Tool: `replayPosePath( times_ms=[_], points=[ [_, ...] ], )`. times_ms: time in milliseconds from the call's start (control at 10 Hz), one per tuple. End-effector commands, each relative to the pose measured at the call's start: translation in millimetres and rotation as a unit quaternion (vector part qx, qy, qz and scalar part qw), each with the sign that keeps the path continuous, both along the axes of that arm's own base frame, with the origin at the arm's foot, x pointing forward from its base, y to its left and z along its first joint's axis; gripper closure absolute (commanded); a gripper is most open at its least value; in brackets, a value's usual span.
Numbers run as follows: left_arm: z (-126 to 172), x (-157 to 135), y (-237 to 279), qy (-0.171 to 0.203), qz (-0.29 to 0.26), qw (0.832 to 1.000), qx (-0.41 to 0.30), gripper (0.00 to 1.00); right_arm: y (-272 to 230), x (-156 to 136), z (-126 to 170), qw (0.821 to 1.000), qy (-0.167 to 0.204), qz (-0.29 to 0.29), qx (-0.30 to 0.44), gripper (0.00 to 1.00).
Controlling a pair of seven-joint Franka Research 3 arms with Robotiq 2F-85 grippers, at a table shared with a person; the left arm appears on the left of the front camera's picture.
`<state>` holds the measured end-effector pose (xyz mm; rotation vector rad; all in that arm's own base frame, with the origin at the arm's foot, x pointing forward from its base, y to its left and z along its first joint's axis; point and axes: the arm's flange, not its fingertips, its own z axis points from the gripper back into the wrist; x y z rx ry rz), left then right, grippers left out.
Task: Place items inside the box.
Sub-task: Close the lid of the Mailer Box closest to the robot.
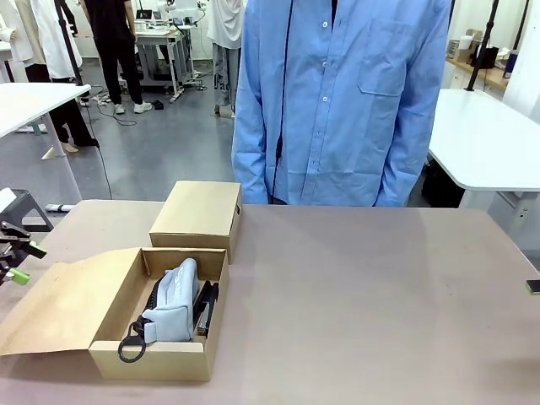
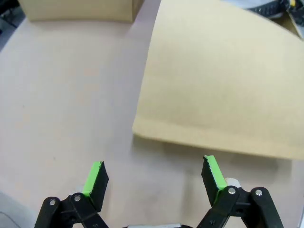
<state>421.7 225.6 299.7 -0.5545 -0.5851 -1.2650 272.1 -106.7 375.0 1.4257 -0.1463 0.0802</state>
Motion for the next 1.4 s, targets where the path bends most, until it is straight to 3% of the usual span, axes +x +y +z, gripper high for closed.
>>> replayPosePath(
  times_ms=[0, 200, 700, 1100, 1300],
  points=[
    [-6, 0, 3, -0.001, 0.007, 0.999, 0.038, 0.00, 0, 0, 5, 1.000, 0.004, -0.002, 0.006, 0.00],
    [-17, 5, -6, 0.010, 0.000, 0.998, 0.059, 0.00, 0, 0, 5, 1.000, 0.004, -0.002, 0.006, 0.00],
    [-37, 5, -45, 0.035, -0.059, 0.997, 0.025, 0.00, 0, 0, 5, 1.000, 0.004, -0.002, 0.006, 0.00],
    [-16, -9, -60, -0.003, -0.069, 0.994, -0.081, 0.00, 0, 0, 5, 1.000, 0.004, -0.002, 0.006, 0.00],
    [4, -30, -65, -0.007, -0.107, 0.986, -0.126, 0.00, 0, 0, 5, 1.000, 0.004, -0.002, 0.006, 0.00]
  ],
)
